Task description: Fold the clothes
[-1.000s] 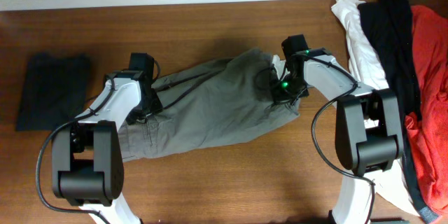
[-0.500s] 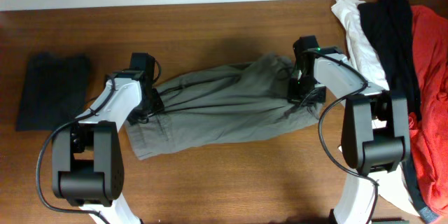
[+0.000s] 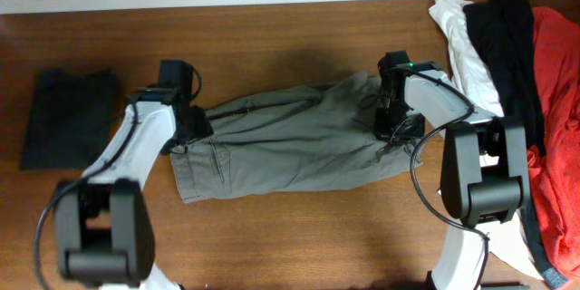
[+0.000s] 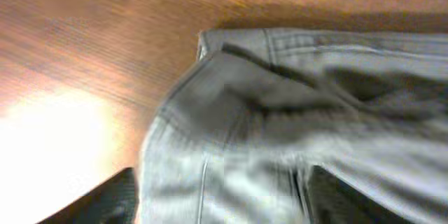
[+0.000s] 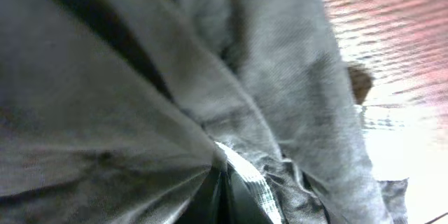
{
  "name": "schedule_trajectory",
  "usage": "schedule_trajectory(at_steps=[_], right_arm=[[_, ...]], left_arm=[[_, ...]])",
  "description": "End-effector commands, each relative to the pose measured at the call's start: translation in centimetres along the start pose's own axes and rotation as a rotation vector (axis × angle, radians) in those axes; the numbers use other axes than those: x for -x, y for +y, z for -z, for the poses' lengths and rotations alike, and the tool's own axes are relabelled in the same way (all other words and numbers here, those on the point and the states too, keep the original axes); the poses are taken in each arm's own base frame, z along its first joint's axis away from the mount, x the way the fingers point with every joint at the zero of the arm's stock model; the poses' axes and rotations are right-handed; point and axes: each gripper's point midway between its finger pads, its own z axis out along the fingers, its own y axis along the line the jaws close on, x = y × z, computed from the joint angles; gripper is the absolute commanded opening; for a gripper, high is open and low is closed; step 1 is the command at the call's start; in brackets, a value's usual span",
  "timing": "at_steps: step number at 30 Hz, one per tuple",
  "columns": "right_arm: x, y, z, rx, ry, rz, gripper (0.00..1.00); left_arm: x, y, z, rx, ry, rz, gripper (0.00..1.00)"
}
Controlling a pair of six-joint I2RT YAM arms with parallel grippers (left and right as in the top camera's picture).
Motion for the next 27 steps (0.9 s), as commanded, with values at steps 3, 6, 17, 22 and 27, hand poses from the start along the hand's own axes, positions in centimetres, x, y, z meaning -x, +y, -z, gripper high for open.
schedule_trajectory(at_steps=[3,6,17,22,27], right_arm=[[0.2,0.4,1.2,0.005,-0.017,0.050,0.13],[0.2,0.4,1.3,0.006,-0.020,0.069,0.15],[0.4,0.2,1.2,0.007,-0.023,0.069,0.17],[0.4,0.2,1.2,0.007,-0.022,0.069,0.17],[0.3,0.2,1.2,0.007,-0.021,0.069,0.17]], left_arm=[[-0.2,1.0,4.7,-0.020,-0.026,-0.021,0.85],[-1.7,1.8,3.9,0.007,0.028,-0.024,0.85],[-5.3,2.0,-1.5,-0.202,0.119,-0.035,0.87],[-7.0,0.5,-3.4,-0.317,0.108,-0.065,0.94],[-8.2,-1.8,-3.3,-0.469,0.125,-0.102,0.92]])
